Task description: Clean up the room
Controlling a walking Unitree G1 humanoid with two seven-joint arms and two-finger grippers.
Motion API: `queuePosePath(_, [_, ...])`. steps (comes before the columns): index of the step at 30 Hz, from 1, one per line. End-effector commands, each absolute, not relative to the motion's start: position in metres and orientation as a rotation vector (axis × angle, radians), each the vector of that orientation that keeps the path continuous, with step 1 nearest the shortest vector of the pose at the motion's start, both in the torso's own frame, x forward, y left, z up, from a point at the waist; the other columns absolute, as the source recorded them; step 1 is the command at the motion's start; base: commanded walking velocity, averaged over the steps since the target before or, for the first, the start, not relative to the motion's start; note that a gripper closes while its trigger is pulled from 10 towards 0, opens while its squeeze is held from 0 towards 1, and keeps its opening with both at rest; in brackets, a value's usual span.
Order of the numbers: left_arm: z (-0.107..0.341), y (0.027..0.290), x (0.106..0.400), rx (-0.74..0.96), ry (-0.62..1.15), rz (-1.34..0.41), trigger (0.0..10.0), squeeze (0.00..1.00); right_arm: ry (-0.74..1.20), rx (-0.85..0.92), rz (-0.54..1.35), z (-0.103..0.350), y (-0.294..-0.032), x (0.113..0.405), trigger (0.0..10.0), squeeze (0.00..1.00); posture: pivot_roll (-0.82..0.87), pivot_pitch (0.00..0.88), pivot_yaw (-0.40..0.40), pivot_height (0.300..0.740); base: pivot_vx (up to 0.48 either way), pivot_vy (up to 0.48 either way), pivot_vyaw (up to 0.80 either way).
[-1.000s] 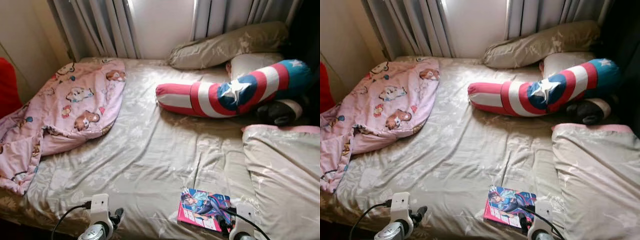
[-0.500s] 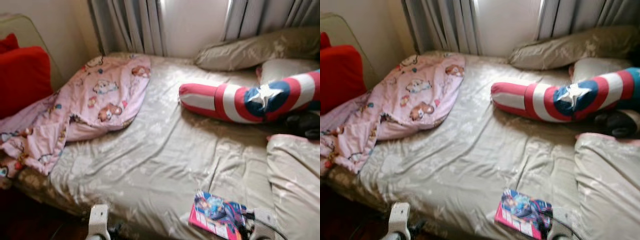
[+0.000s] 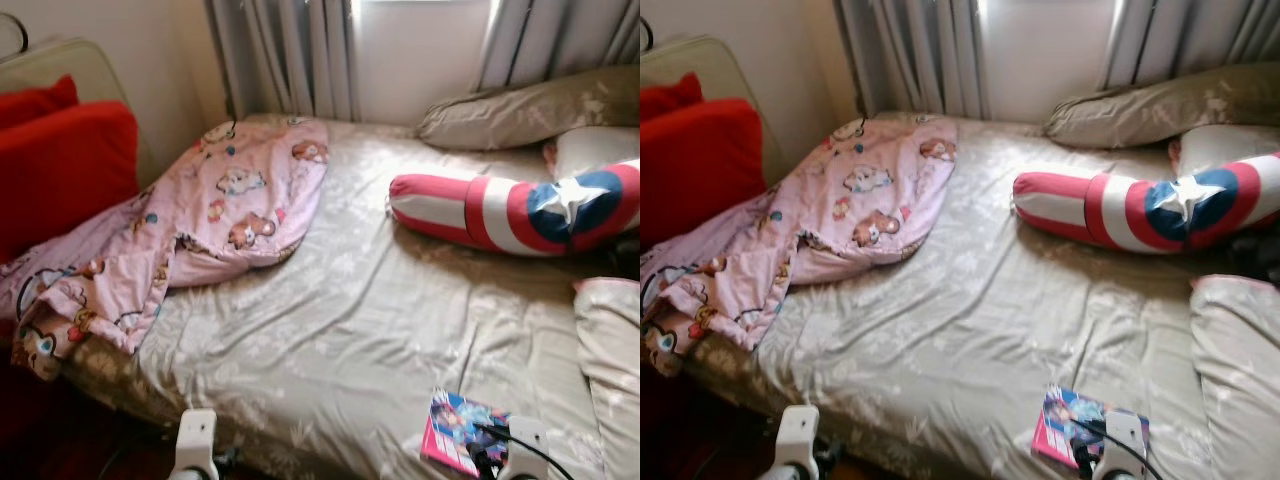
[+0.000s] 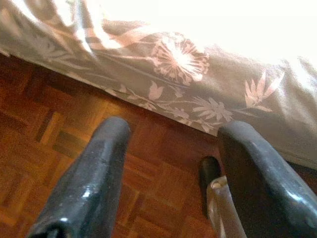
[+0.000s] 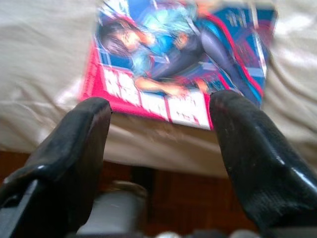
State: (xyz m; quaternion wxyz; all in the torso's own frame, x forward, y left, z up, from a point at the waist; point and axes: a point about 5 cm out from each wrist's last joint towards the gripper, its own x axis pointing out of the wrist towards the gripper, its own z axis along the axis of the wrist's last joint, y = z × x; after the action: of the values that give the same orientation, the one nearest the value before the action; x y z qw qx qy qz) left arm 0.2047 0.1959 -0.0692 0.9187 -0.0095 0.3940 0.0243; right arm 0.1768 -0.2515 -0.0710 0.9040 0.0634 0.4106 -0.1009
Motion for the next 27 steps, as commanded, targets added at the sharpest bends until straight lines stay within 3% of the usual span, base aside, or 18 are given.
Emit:
queuePosePath(1, [-0.0707, 0.1963, 0.2025, -0.013, 0.826, 0.048, 10.0, 0.00, 0.850, 0.141, -0.217, -0.0720, -0.2501, 0.1759, 10.0, 0.00, 0.03, 0.000, 0.042, 0.740, 0.000, 0.480, 0.00])
queuePosePath(27, [-0.0710, 0.1984, 0.2016, -0.016, 0.830, 0.060, 10.0, 0.00, 0.855, 0.153, -0.213, -0.0725, -0.2497, 0.1753, 10.0, 0.00, 0.04, 0.000, 0.040, 0.740, 0.000, 0.480, 0.00])
